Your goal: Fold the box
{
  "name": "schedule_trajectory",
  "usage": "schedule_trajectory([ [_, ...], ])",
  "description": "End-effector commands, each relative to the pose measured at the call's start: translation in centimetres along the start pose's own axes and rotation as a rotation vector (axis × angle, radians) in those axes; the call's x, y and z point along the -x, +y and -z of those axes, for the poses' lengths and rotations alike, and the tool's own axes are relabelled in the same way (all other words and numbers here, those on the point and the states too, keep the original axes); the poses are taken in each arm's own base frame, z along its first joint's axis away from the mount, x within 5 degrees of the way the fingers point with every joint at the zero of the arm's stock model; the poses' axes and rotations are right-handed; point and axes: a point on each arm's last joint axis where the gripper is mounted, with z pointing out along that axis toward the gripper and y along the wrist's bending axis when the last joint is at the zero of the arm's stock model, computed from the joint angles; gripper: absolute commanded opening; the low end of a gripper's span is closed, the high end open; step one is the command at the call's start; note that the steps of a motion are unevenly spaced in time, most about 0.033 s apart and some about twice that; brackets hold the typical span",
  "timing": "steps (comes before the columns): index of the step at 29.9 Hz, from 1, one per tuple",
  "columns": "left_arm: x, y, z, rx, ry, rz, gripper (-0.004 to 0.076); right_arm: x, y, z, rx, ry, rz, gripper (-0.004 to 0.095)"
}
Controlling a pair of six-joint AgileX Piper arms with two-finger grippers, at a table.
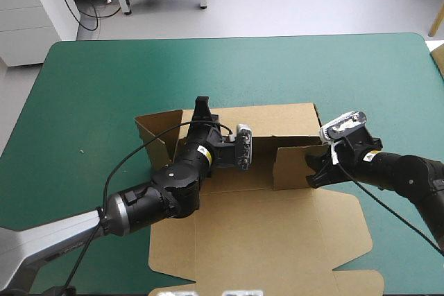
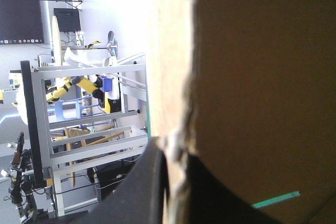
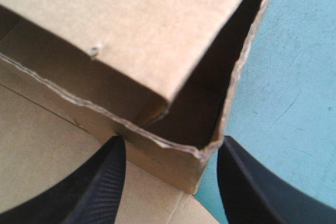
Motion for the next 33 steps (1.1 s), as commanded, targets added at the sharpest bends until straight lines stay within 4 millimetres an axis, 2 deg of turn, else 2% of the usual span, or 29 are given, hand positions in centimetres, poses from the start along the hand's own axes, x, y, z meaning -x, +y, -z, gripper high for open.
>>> schedule_trajectory([
  [1,1.5,-0.5,0.5,-0.062,-0.132,0.085,-0.0008,1.0,-0.1,0.7,-0.026,-0.095,-0.015,0.0483],
  [8,1.6,-0.5,0.5,-0.062,-0.144,0.085,-0.0008,0.0,0.1,-0.2,-0.006,-0.105,-0.058,0.0449],
  [17,1.6,-0.5,0.5,-0.062,-0.144,0.085,-0.0008,0.3,0.5,-0.1,0.034,-0.135,-0.059,0.0450],
  [27,1.6,-0.5,0.5,-0.065,-0.150,0.089,-0.0008,1.1,-0.5,0.1,-0.079,-0.234,-0.034,0.0468],
  [33,1.7,-0.5,0.5,-0.066,-0.156,0.091,-0.0008,1.1,-0.4,0.0,-0.063,-0.236,-0.049,0.0481],
])
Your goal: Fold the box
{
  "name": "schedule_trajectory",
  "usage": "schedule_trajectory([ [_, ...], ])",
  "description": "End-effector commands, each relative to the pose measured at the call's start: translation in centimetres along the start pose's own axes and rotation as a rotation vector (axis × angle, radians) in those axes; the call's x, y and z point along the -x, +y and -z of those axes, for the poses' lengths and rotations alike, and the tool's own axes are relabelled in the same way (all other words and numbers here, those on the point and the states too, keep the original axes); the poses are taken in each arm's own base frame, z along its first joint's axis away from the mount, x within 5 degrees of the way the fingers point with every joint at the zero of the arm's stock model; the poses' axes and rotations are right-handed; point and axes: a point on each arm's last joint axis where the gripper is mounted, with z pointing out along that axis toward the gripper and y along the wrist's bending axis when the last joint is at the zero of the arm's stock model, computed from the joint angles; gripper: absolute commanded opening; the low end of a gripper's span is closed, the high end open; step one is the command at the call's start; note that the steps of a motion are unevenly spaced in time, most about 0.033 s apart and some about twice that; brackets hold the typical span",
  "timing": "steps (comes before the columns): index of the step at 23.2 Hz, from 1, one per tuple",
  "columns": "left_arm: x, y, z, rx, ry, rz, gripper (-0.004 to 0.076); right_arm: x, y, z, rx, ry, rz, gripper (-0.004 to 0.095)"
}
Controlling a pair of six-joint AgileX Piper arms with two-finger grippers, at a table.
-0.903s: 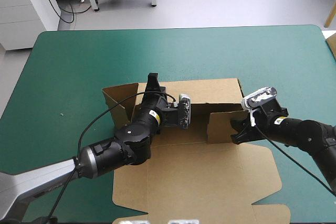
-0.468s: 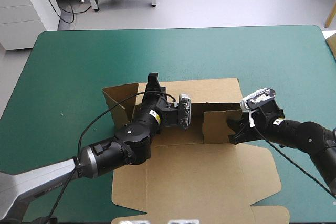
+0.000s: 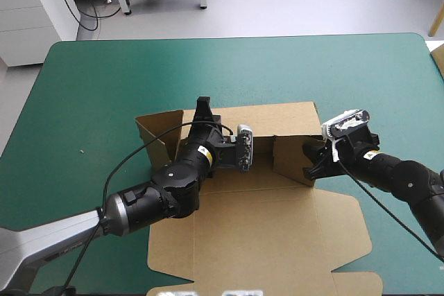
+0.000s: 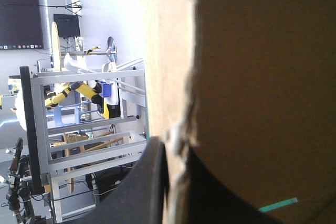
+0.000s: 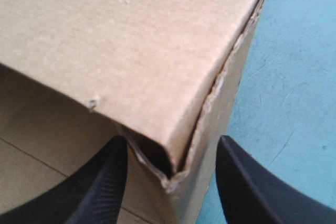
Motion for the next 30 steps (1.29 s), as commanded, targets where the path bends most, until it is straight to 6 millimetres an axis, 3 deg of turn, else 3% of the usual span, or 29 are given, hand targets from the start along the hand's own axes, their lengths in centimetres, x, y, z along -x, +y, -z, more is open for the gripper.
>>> schedule_trajectory([
  [1,1.5,-0.4,0.6,-0.061,-0.141,0.092,-0.0008,1.4,-0.2,0.6,-0.026,-0.091,-0.036,0.0481],
  [6,1.7,-0.5,0.6,-0.066,-0.160,0.098,-0.0008,0.6,-0.5,-1.3,0.000,-0.014,-0.068,0.0475],
  [8,1.7,-0.5,0.6,-0.066,-0.160,0.098,-0.0008,0.5,-0.5,-1.5,0.005,-0.007,-0.082,0.0379],
  [9,1.7,-0.4,0.7,-0.065,-0.161,0.099,-0.0008,0.5,-0.5,-1.5,0.008,-0.011,-0.091,0.0232],
  [10,1.7,-0.4,0.7,-0.065,-0.161,0.099,-0.0008,0.5,-0.5,-1.5,0.012,-0.008,-0.094,0.0164],
  [11,1.7,-0.4,0.7,-0.065,-0.161,0.099,-0.0008,0.5,-0.3,-1.5,0.026,-0.001,-0.096,-0.0010],
  [17,1.7,-0.4,0.7,-0.063,-0.162,0.100,0.0001,1.0,0.7,-1.8,0.027,-0.038,-0.140,-0.0008],
  [19,1.6,-0.1,1.0,-0.055,-0.169,0.106,0.0060,1.3,1.3,-2.0,0.009,-0.061,-0.139,-0.0005],
  [26,2.0,0.7,3.5,-0.033,-0.234,0.133,0.0379,1.4,1.5,-3.0,-0.055,-0.070,-0.168,-0.0005],
  [30,2.9,0.5,5.3,-0.029,-0.287,0.121,0.0397,1.3,1.3,-3.6,-0.066,-0.069,-0.170,-0.0005],
])
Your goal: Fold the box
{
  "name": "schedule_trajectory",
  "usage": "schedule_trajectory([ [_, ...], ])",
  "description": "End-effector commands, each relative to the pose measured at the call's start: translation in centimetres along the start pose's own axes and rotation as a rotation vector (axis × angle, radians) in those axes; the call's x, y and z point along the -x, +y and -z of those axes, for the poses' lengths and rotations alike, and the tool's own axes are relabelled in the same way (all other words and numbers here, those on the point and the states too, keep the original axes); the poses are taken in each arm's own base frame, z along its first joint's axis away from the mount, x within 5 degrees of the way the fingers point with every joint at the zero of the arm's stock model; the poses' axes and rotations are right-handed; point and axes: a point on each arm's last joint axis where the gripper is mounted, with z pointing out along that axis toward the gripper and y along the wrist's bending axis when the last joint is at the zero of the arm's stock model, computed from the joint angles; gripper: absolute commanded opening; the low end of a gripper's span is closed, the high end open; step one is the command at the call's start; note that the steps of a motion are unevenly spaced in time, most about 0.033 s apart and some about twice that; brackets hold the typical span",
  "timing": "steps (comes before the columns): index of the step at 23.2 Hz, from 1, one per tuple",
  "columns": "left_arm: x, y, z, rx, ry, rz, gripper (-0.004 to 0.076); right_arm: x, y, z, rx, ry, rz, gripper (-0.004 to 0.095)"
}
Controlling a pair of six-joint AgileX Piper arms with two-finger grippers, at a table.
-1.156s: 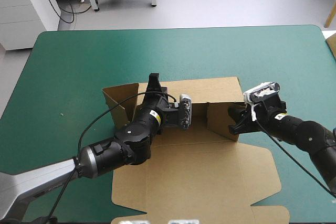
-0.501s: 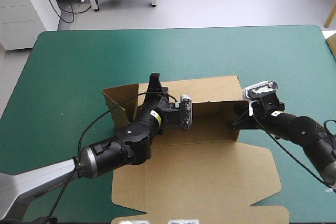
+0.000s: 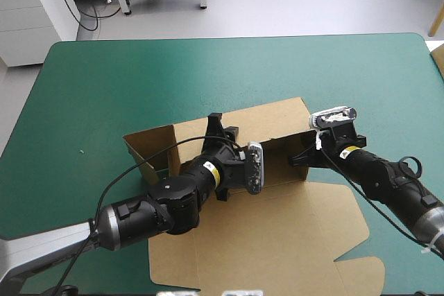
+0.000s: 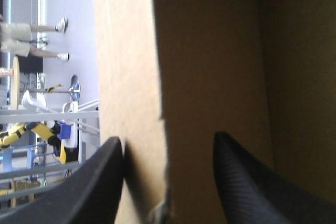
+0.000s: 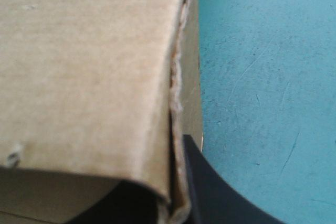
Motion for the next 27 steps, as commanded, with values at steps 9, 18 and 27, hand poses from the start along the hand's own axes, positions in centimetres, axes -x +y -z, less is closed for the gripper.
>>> schedule_trajectory([
  [9,3.1,-1.2,4.5,0.015,-0.057,-0.023,0.0385,1.9,0.1,-0.7,-0.007,-0.068,-0.039,-0.0005],
  [18,4.9,-0.7,7.1,0.088,-0.044,-0.008,0.0385,3.8,0.4,-0.7,0.014,-0.057,-0.018,-0.0005],
  [27,1.5,13.4,8.4,0.193,-0.089,0.339,0.0385,7.3,-0.1,1.4,-0.083,0.121,0.001,-0.0006],
])
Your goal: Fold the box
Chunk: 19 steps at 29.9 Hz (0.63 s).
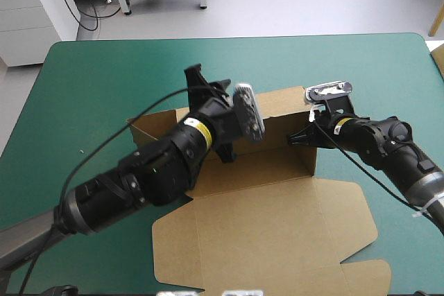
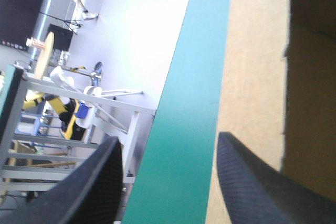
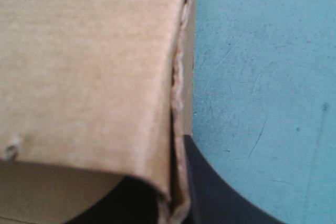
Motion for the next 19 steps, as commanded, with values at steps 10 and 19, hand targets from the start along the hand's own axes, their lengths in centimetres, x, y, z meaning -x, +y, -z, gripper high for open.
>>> schedule_trajectory([
  [10,-8.1,12.5,1.4,0.018,0.072,0.569,0.0221,3.9,-0.3,-2.8,-0.034,0.302,0.042,-0.0021],
  [19,-15.0,14.5,2.0,-0.042,0.216,0.870,-0.0008,6.5,-0.3,-7.4,-0.026,0.371,0.082,-0.0022],
])
